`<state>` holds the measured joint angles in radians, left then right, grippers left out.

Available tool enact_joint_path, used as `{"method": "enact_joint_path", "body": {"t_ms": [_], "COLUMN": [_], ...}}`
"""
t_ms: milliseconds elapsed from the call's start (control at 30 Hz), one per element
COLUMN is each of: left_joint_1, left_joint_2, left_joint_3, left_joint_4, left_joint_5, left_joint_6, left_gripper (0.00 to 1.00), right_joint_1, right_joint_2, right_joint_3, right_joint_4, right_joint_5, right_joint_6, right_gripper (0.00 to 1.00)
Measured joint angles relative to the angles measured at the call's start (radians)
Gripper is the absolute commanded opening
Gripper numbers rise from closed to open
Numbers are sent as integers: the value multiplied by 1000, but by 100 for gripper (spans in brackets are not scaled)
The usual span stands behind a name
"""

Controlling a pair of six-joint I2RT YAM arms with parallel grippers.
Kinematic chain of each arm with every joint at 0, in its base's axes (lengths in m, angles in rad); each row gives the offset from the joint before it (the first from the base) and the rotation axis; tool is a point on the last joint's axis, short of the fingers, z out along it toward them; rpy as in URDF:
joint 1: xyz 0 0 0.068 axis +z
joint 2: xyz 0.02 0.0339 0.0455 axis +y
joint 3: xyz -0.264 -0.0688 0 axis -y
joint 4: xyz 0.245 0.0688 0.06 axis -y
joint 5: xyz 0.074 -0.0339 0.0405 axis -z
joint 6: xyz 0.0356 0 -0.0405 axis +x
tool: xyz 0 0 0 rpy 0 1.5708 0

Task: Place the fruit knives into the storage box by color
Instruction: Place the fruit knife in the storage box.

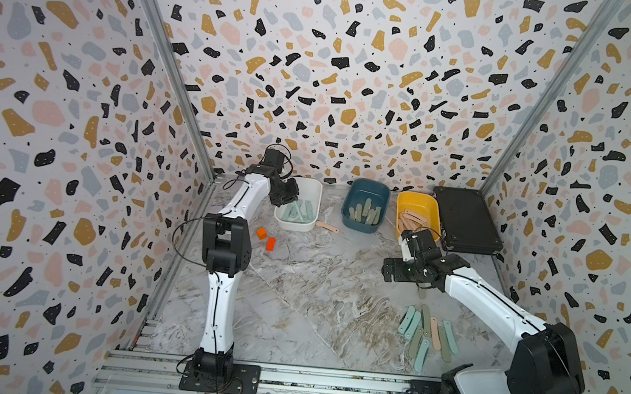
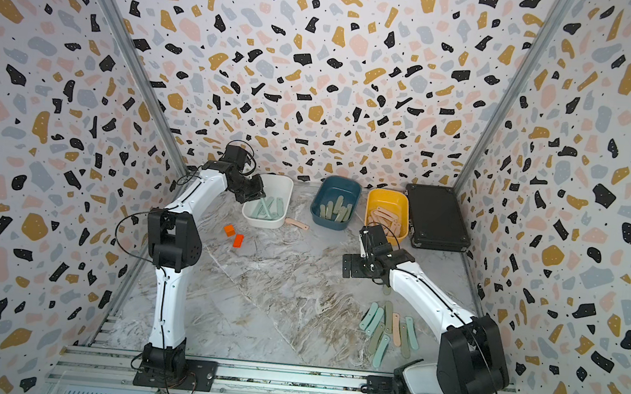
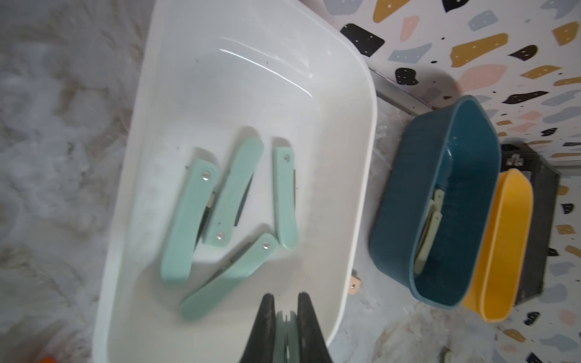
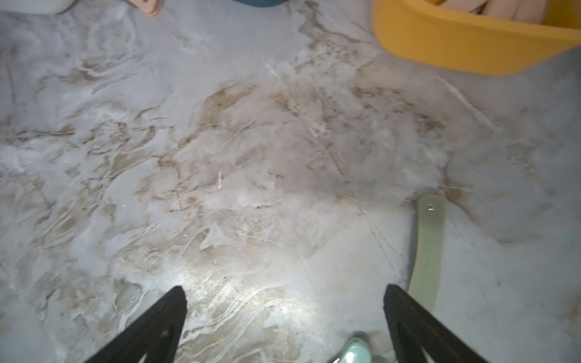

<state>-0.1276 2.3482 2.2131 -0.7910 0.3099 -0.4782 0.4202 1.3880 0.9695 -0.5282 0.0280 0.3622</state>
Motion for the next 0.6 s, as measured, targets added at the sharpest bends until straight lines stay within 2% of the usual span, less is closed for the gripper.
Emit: {"method": "enact_joint_path", "body": {"t_ms": [133,200,300,467,533,600], "left_joint_1": [-1,-1,-1,-4,-9,-16], "left_joint_2": [61,89,114,120,109,64], "left_joint_3": [61,77,78,78,74,14], "left_joint_4": [-11,-13,-20,-45,-62,-60], "left_joint_5": [-31,-39,-42,-29,-19,-3], "left_joint_6": [32,46,60,64,57,38], "left_gripper": [0,6,21,60,71,77], "right_joint_1": [-75,-105,-142,-196,-218,-235], "right_joint_2": [41,55,66,117,145,167], "right_joint_3": [-8,-18,-30,-33,-34,-35], "right_joint_4": [-22,-27,-30,-18,-18,-17], "right_joint_5": [19,23,24,11,6,2], "right_joint_6": [15,23,34,47,50,52], "right_gripper": [93,88,80,68,63,60]}}
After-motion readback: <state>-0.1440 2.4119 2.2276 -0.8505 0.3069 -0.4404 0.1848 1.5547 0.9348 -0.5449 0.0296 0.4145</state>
